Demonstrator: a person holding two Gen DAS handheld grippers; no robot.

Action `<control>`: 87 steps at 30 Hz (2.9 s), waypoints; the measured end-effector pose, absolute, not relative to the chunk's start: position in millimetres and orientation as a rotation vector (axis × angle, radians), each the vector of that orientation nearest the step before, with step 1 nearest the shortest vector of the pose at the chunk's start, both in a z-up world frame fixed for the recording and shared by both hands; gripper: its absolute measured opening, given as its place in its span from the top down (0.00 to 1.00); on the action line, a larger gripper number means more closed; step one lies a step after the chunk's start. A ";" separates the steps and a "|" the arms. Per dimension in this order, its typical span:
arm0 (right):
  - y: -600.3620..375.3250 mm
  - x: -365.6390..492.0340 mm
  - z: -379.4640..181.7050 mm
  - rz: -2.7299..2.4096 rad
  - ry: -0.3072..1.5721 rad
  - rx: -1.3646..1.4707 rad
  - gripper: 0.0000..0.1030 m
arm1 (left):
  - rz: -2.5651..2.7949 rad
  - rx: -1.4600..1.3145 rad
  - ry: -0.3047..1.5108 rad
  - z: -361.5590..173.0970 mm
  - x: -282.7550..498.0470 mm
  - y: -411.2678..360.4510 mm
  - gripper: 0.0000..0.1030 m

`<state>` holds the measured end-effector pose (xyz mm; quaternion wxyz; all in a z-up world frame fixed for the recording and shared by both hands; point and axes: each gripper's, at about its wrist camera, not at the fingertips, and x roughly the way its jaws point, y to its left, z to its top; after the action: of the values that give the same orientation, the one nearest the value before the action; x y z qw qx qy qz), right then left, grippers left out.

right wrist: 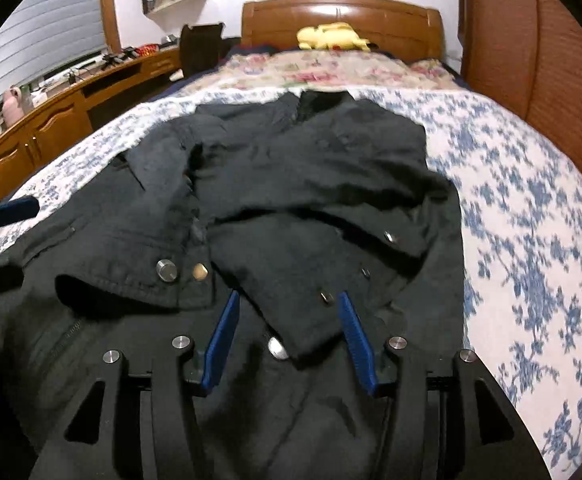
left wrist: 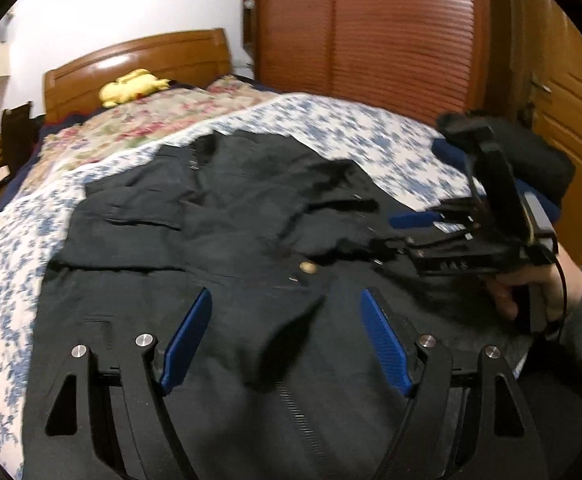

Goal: Fold large clothes

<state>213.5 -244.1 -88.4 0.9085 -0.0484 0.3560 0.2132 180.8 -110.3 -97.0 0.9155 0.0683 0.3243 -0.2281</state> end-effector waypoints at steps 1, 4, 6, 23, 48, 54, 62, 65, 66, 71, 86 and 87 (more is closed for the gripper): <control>-245.6 212.9 -85.7 0.443 0.739 -0.096 0.48 | -0.482 0.164 0.677 -99.0 180.9 -118.2 0.28; -253.1 204.8 -76.0 0.453 0.720 -0.090 0.48 | -0.481 0.212 0.704 -106.5 186.5 -133.3 0.32; -261.5 201.8 -74.6 0.451 0.715 -0.074 0.48 | -0.483 0.196 0.745 -112.7 194.7 -137.9 0.35; -282.0 189.2 -70.2 0.395 0.692 -0.072 0.48 | -0.384 0.357 0.901 -158.1 234.2 -166.7 0.53; -243.4 231.0 -66.7 0.437 0.673 -0.093 0.48 | -0.243 0.061 0.689 -82.2 247.0 0.4 0.90; -212.2 275.9 -59.3 0.503 0.698 -0.257 0.48 | -0.221 0.076 0.722 -96.2 255.7 29.6 0.78; -167.6 345.1 -73.6 0.627 0.796 -0.260 0.48 | -0.226 0.057 0.760 -95.4 249.5 54.3 0.55; -156.8 339.8 -90.2 0.669 0.861 -0.295 0.48 | -0.225 0.067 0.725 -86.9 227.4 57.9 0.44; -155.2 335.0 -95.0 0.668 0.875 -0.316 0.48 | -0.219 0.068 0.718 -83.1 220.3 59.0 0.40; -167.3 302.5 -79.7 0.637 0.877 -0.243 0.48 | -0.217 0.046 0.707 -61.3 180.3 67.6 0.34; -113.3 240.8 -60.4 0.723 0.857 -0.072 0.48 | -0.151 0.023 0.714 -41.6 104.0 91.7 0.25; -103.8 237.8 -63.0 0.724 0.865 -0.067 0.48 | -0.153 0.018 0.714 -42.5 102.1 93.8 0.25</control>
<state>237.8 -103.8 -63.0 0.8445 -0.0317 0.4100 0.3431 102.1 93.8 -42.5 0.9341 0.0088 0.3490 -0.0748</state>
